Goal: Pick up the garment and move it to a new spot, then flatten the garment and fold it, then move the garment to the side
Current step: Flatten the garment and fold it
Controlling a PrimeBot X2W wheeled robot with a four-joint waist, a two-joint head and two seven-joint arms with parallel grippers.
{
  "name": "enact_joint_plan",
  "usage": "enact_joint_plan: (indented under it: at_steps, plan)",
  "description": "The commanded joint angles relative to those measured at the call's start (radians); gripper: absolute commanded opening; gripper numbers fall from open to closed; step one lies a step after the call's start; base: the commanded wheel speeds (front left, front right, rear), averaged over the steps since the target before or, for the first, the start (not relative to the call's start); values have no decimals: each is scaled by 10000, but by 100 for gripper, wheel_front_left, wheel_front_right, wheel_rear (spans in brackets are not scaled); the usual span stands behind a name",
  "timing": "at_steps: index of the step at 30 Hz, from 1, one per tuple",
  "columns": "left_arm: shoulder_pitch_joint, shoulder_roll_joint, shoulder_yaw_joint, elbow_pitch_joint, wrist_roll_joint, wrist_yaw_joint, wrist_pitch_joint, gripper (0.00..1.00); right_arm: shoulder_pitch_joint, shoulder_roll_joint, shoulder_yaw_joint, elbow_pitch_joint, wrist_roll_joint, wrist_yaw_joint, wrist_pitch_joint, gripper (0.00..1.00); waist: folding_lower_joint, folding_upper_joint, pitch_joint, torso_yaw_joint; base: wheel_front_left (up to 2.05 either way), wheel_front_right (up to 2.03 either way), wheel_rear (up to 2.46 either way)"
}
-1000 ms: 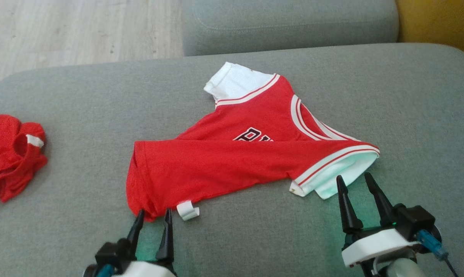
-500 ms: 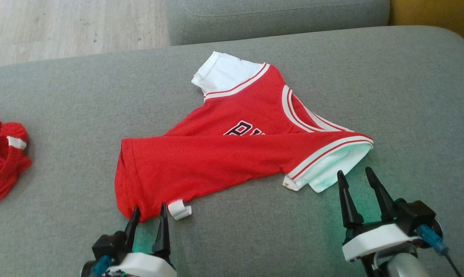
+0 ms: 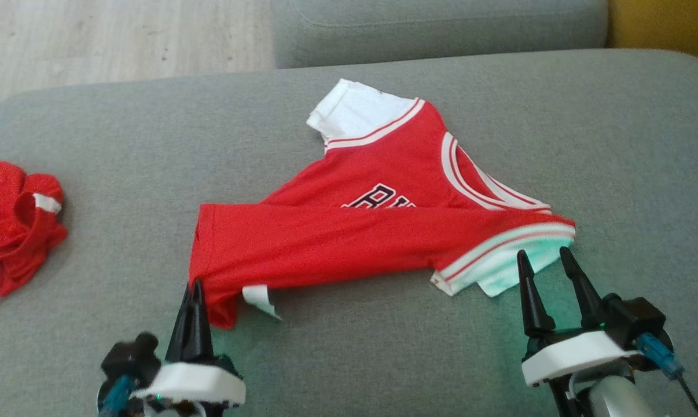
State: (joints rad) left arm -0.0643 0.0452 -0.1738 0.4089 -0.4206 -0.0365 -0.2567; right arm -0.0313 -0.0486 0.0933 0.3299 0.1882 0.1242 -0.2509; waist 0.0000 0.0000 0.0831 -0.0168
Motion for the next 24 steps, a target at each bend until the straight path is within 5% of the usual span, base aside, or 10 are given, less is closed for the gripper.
enact_joint_plan:
  at_steps: [1, 11, 12, 13, 24]
  plan:
    - [86, 51, 393, -277, 83, -7, -51, 0, -198, -17, 205, -250, 64, 65, -109, 100, 0, 0, -76, 96, 0, 0, 0]
    - [782, 51, 860, 221, 181, -75, -51, 0, -185, -16, 307, -103, 220, 65, -109, 100, 0, 0, -313, 155, 0, 0, 0]
    - [744, 51, 883, 227, 210, -68, -51, 62, -198, -16, 307, -113, 224, 65, -109, 100, 0, 0, -323, 128, 0, 0, 0]
    - [704, 51, 904, 174, 285, -45, -51, 100, -203, -16, 306, -129, 233, 65, -109, 100, 0, 0, -337, 101, 0, 0, 0]
    - [946, 51, 1076, -1366, 1811, 329, -51, 100, 55, -16, 88, -1103, -81, 65, -109, 100, 0, 0, -497, -108, 0, 0, 0]
